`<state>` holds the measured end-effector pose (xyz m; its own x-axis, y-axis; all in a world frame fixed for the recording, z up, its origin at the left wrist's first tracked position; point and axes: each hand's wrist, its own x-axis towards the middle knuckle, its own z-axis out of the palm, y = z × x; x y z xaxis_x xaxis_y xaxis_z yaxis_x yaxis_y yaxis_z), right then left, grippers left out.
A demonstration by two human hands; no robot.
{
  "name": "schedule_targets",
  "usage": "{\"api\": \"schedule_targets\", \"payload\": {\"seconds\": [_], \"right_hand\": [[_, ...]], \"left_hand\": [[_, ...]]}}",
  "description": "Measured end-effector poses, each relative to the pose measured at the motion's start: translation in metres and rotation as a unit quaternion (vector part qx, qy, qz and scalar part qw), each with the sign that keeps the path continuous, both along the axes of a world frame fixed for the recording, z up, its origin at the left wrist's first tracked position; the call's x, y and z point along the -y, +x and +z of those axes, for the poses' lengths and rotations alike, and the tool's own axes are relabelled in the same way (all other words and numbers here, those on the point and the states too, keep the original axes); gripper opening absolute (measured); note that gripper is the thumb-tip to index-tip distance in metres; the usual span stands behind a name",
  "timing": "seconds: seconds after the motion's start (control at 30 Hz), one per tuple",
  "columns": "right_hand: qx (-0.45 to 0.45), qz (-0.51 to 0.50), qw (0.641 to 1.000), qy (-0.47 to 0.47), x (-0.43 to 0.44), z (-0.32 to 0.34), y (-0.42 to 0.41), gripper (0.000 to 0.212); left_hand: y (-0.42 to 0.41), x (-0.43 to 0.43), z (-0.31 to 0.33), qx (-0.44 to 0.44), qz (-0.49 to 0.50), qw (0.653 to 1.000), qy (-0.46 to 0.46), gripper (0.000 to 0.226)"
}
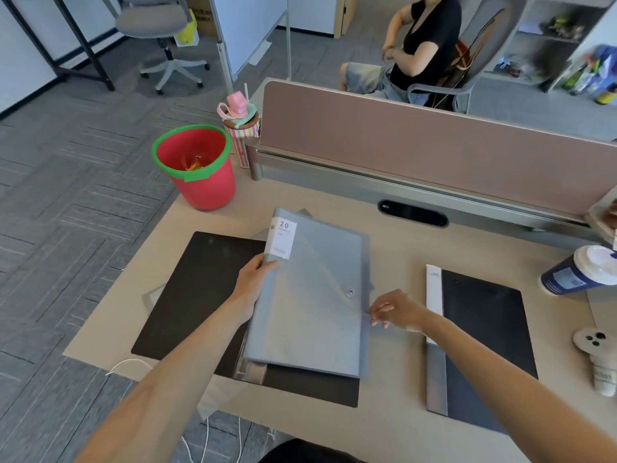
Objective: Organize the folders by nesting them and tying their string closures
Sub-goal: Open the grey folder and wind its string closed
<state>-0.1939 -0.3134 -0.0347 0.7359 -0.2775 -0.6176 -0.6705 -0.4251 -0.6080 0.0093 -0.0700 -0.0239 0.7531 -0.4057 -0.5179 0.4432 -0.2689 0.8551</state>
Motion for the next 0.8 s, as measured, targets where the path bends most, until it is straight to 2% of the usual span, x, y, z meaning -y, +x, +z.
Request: {"api": "schedule_targets", "payload": {"seconds": [0.23, 0.37, 0.53, 0.57, 0.6, 0.7, 0.73, 0.8], "right_hand": [[-0.003, 0.038, 0.993, -0.114, 0.008, -0.003, -0.015, 0.019], [-0.043, 0.068, 0.989, -0.127, 0.016, -0.004, -0.026, 0.021], [-0.036, 0.079, 0.990, -0.113, 0.017, -0.001, -0.036, 0.020], [-0.030, 0.079, 0.991, -0.108, 0.017, -0.001, -0.035, 0.018], [-0.022, 0.075, 0.992, -0.098, 0.017, -0.002, -0.034, 0.016], [0.006, 0.045, 0.997, -0.064, 0.015, -0.003, -0.030, 0.012], [0.015, 0.034, 0.998, -0.053, 0.014, -0.002, -0.028, 0.012], [0.029, 0.010, 0.999, -0.032, 0.010, 0.001, -0.023, 0.013]], "left_hand": [[-0.003, -0.001, -0.014, 0.004, -0.023, 0.999, 0.028, 0.025], [-0.008, -0.002, -0.023, 0.043, -0.078, 0.993, 0.075, 0.028], [-0.008, -0.005, -0.042, 0.133, -0.168, 0.963, 0.162, 0.062], [-0.009, -0.006, -0.044, 0.172, -0.194, 0.947, 0.191, 0.067], [-0.010, -0.006, -0.047, 0.224, -0.238, 0.916, 0.233, 0.070], [-0.021, -0.005, -0.047, 0.382, -0.396, 0.759, 0.348, 0.066], [-0.025, -0.002, -0.046, 0.414, -0.431, 0.719, 0.354, 0.061], [-0.035, 0.005, -0.046, 0.452, -0.481, 0.662, 0.356, 0.055]]}}
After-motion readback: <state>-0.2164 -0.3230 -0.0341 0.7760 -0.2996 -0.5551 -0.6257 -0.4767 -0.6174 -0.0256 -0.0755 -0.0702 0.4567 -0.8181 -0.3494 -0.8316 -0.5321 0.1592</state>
